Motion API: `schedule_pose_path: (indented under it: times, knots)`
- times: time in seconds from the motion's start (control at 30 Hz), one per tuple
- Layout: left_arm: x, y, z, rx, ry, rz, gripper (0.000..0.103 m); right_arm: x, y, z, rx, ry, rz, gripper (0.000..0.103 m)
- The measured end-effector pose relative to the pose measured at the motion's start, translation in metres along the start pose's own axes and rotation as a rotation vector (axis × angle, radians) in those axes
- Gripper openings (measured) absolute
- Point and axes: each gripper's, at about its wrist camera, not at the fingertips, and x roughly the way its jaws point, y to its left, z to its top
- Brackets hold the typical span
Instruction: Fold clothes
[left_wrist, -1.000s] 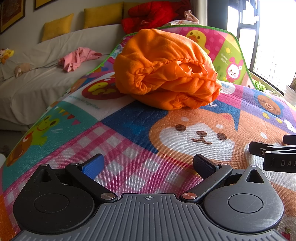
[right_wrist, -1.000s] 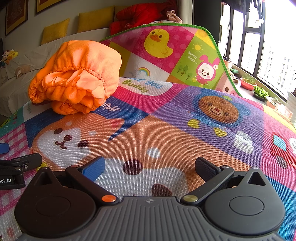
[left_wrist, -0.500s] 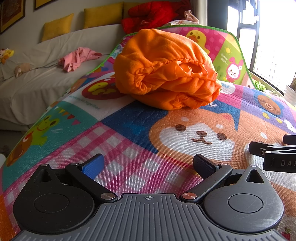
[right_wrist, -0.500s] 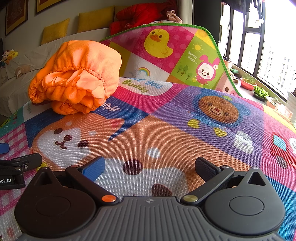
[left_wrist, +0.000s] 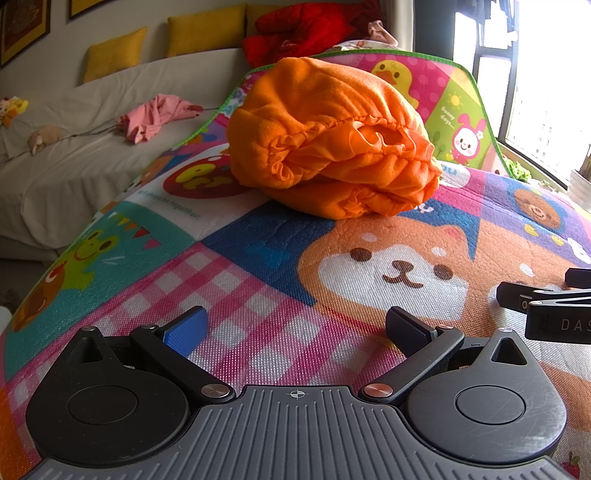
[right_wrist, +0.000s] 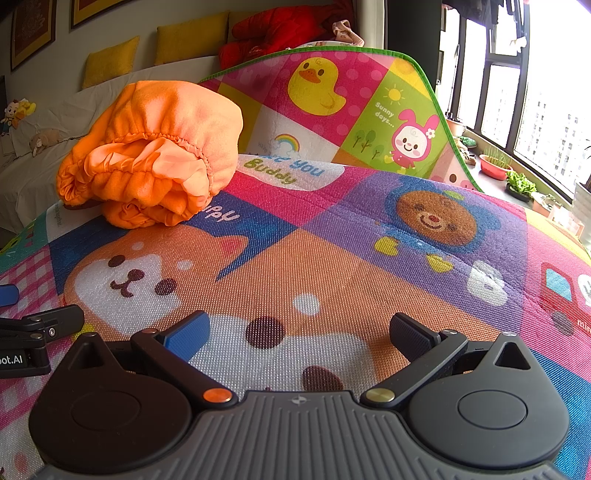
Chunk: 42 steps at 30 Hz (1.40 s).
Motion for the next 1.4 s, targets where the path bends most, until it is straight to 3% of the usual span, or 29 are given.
schedule_pose_path:
  times: [1.4]
  knots:
    - [0.0009, 0.0025, 0.0013, 0.002, 0.004, -0.015, 0.103, 0.0, -0.0011, -0.0001, 0.001, -0.001, 0.001, 0.103]
